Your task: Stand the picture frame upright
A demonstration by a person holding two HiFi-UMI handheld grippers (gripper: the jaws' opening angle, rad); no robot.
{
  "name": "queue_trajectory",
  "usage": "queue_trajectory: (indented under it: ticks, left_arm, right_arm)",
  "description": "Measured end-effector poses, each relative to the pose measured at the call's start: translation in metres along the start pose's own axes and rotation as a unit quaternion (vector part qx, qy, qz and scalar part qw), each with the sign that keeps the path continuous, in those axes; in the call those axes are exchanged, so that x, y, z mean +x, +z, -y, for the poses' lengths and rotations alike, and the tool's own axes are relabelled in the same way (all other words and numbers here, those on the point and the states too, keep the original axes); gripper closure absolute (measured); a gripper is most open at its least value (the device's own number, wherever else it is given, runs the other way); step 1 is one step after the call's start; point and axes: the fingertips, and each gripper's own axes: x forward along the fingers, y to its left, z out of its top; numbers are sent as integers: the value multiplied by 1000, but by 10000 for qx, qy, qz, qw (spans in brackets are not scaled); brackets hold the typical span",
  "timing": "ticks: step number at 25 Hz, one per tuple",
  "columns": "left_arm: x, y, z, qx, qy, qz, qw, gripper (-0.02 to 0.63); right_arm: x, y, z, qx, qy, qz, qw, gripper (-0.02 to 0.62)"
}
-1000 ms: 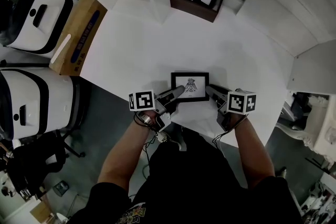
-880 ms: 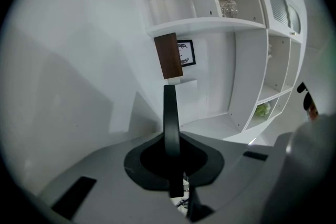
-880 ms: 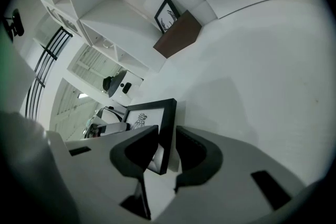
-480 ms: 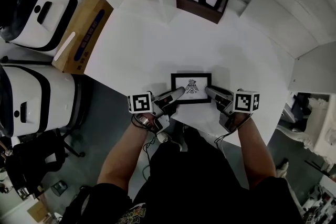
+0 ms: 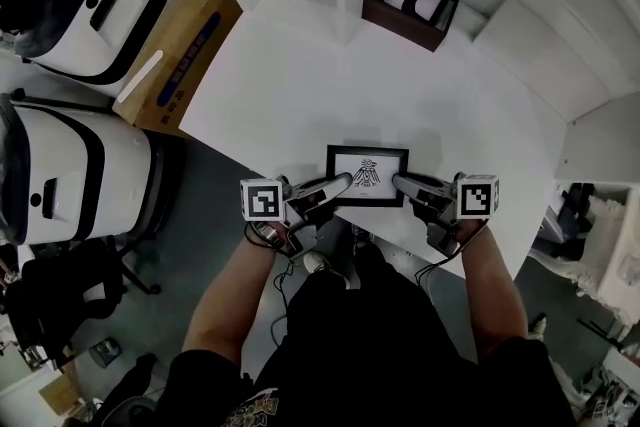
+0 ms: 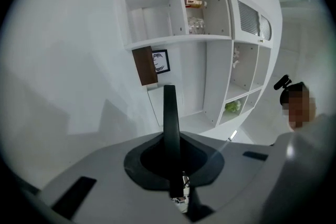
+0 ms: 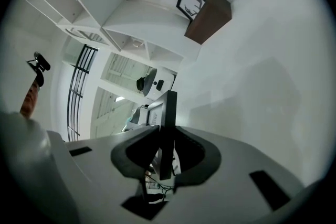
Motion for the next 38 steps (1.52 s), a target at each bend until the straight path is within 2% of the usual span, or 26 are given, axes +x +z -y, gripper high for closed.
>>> queue_trajectory:
  ticks: [5,9,14,20,23,29,38]
  left_arm:
    - [-25,0,15,106,-149,120,9998,580]
    - [-49,0,30,253,-379,227,9987,580]
    - [-83,-5,49,880,-302,94,9956,580]
    - [-100,-16,66,1566,-50,-409,9868,580]
    - [-117,-24,80,1975,58,-642,9782,580]
    - [-148,-42,105,2757,143,-1180,9539,578]
    - [-166,-64,128,3582,359,-1698,9174,569]
  right_arm:
    - [14,-8,-21,-137,197,-104,9997,512]
    - [26,-13,-47,-123,564,-75,9983,520]
    - [39,-27,-85,-560,815,-163,9950,526]
    - [47,-34,-113,-1418,817,-599,9847,528]
    - [55,-49,-130,-1795,742,-841,9773,528]
    - [66,-76,-164,-2411,618,-1049,9628,529]
    - [61,-98,-197,-3190,304,-921,9428,529]
